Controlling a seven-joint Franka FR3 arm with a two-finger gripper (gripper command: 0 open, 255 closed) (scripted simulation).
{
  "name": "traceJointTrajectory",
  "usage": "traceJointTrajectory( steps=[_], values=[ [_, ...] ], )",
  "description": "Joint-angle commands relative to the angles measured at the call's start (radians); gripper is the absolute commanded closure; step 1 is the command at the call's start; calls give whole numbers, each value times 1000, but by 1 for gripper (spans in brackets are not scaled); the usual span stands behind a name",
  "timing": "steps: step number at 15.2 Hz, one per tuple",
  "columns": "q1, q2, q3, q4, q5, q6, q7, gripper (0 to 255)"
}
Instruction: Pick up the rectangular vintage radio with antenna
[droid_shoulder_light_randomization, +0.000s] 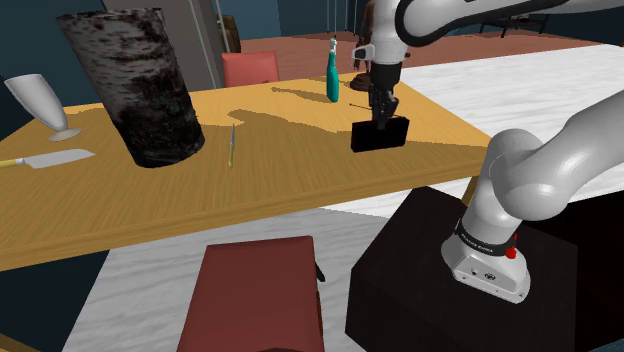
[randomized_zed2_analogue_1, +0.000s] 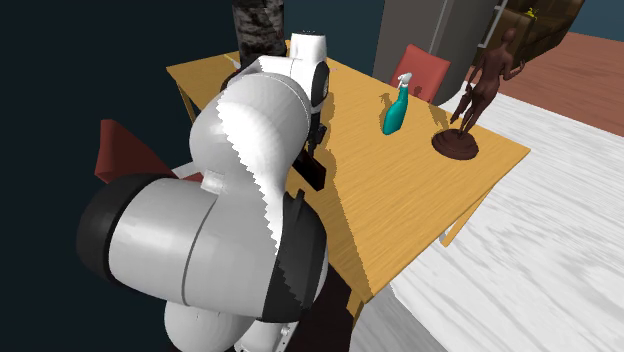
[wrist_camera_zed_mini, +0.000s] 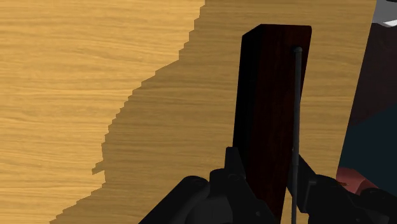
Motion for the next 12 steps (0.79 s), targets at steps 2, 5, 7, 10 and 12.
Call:
traceJointTrajectory(
  steps=[2, 5, 7, 10, 12],
  values=[
    [3, -3, 8, 36, 6, -39, 3, 255],
    [5, -2, 13, 77, 11, -79, 3, 255],
    [7, 0, 17, 105, 14, -105, 3, 255],
    [10, 5, 21, 148, 18, -143, 3, 255],
    [10, 5, 22, 150, 18, -145, 3, 255]
  ],
)
